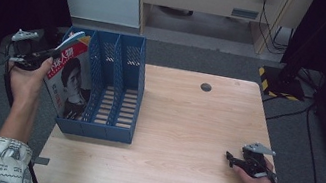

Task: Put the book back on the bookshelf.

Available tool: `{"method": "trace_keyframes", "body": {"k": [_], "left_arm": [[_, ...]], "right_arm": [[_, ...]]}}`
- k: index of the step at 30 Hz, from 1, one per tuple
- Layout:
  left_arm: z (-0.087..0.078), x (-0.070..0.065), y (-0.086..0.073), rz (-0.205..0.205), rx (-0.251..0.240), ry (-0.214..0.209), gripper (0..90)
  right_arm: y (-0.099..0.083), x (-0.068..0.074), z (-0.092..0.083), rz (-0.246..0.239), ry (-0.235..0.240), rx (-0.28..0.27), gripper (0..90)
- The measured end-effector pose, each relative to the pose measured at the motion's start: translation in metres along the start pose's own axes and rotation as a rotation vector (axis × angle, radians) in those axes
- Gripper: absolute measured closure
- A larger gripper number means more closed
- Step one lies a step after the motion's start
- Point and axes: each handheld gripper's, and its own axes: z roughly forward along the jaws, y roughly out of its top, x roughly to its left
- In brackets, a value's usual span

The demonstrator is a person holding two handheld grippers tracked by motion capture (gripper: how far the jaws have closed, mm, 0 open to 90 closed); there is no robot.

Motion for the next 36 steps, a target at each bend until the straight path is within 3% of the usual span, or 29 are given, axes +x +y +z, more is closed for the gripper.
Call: {"method": "trace_keyframes", "body": {"k": [15,24,36], "left_arm": [[0.006,-0.006,-0.003,0.031,-0.104,0.027,86.8],[0.010,-0.004,-0.011,0.022,-0.143,0.048,86.8],[0.012,-0.004,-0.015,0.022,-0.146,0.049,86.7]], "right_arm": [[0.000,0.000,0.000,-0.002,0.002,0.001,28.6],[0.000,-0.001,0.000,-0.001,0.003,0.002,28.5],[0.000,0.000,0.000,0.000,0.001,0.002,28.6]]}}
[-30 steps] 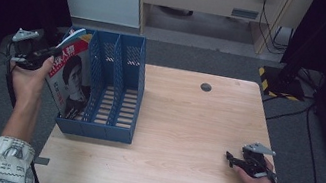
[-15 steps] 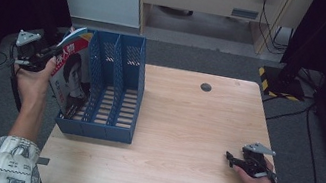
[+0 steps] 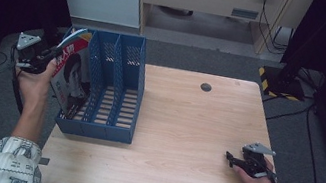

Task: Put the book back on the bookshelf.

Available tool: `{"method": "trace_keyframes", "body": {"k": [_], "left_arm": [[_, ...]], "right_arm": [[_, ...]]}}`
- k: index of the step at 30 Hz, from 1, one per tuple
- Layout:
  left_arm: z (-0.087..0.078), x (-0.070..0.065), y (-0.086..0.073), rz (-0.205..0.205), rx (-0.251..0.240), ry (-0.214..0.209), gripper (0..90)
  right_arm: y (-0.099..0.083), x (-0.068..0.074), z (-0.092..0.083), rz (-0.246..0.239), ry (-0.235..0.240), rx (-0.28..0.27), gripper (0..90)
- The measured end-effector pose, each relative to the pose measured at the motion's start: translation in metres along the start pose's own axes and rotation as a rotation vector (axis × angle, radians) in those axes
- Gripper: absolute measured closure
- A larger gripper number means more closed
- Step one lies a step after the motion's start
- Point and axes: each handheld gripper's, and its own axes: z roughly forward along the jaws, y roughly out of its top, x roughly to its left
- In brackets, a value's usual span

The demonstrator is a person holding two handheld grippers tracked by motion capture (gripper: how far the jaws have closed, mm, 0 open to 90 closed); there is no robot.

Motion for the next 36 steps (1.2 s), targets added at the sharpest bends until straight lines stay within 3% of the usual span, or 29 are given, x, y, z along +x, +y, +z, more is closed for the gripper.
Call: {"method": "trace_keyframes", "body": {"k": [23,28,36], "left_arm": [[-0.0002,0.0000,-0.0003,-0.003,0.028,-0.008,85.1],[-0.0002,-0.0008,-0.0004,0.002,0.025,-0.006,77.8],[-0.0014,-0.0007,0.0007,0.006,0.011,0.007,57.1]], "right_arm": [[0.0000,-0.0002,0.0000,-0.002,0.000,-0.001,28.5],[0.0000,-0.0003,0.0000,-0.002,0.000,0.000,28.4],[0.0000,-0.0002,0.0000,-0.001,0.000,0.000,28.3]]}}
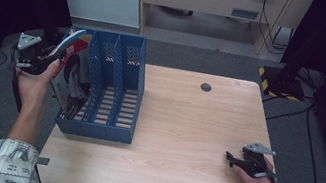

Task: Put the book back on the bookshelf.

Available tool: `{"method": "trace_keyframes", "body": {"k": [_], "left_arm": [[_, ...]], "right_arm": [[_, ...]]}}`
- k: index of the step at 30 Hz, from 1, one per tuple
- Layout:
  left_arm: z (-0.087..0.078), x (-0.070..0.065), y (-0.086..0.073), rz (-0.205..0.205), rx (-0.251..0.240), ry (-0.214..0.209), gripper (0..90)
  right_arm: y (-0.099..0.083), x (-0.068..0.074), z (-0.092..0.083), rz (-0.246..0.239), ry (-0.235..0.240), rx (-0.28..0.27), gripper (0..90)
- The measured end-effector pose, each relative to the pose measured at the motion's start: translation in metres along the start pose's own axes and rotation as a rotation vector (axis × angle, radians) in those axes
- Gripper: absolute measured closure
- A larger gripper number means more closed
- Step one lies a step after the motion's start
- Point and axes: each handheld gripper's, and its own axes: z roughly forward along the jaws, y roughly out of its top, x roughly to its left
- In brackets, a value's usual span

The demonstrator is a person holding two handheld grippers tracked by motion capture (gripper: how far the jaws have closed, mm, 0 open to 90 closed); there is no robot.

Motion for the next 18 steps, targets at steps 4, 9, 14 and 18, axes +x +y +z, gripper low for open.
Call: {"method": "trace_keyframes", "body": {"k": [4,9,14,18], "left_arm": [[-0.001,-0.001,0.001,0.041,0.006,-0.002,46.9],[-0.005,-0.002,0.003,0.053,-0.039,-0.020,34.9],[-0.011,-0.003,0.007,0.073,-0.042,-0.060,26.0],[-0.016,-0.006,0.009,0.089,-0.044,-0.086,22.6]], "right_arm": [[0.000,0.000,0.000,0.000,0.000,0.000,28.3],[0.000,0.000,0.000,0.003,0.001,0.001,28.3],[0.000,0.000,0.000,0.001,0.000,0.000,28.2],[0.000,0.000,0.000,0.002,-0.002,-0.001,28.2]]}}
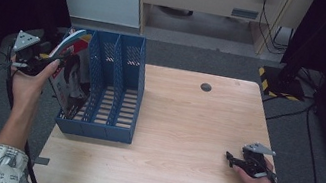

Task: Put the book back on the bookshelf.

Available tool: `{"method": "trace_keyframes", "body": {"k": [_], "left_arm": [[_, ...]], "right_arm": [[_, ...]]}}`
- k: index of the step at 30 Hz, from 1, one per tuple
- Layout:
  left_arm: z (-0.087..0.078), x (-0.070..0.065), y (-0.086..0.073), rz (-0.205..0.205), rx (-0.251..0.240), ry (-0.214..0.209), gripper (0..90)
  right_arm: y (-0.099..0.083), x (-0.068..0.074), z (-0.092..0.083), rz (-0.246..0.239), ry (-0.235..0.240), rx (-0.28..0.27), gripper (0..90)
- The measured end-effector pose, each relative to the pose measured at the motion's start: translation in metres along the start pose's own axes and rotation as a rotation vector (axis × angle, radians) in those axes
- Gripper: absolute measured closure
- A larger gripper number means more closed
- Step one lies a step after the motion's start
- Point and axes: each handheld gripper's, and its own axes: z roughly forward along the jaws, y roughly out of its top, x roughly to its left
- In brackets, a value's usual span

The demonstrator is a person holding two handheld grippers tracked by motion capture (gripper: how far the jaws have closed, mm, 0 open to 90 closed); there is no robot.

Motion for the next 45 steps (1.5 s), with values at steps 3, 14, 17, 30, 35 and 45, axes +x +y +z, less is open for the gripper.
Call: {"method": "trace_keyframes", "body": {"k": [3,14,17,30,35,45], "left_arm": [[-0.004,-0.004,0.002,0.016,-0.004,-0.008,21.1],[-0.016,-0.025,0.010,0.045,-0.023,-0.058,19.4],[-0.015,-0.036,0.010,0.052,-0.011,-0.086,19.1],[-0.003,-0.071,0.007,0.094,0.023,-0.173,16.2],[0.006,-0.088,0.002,0.104,0.045,-0.219,14.8],[0.028,-0.119,-0.016,0.120,0.100,-0.291,11.2]], "right_arm": [[0.000,0.000,0.000,0.000,-0.001,0.000,28.2],[0.000,0.000,0.000,0.002,-0.002,0.000,28.2],[0.000,0.001,0.000,-0.001,-0.001,0.002,28.1],[0.000,0.001,0.000,0.005,0.001,0.002,28.0],[0.000,0.001,-0.001,0.009,0.002,0.005,27.7],[0.000,0.001,0.000,0.007,0.002,0.007,26.5]]}}
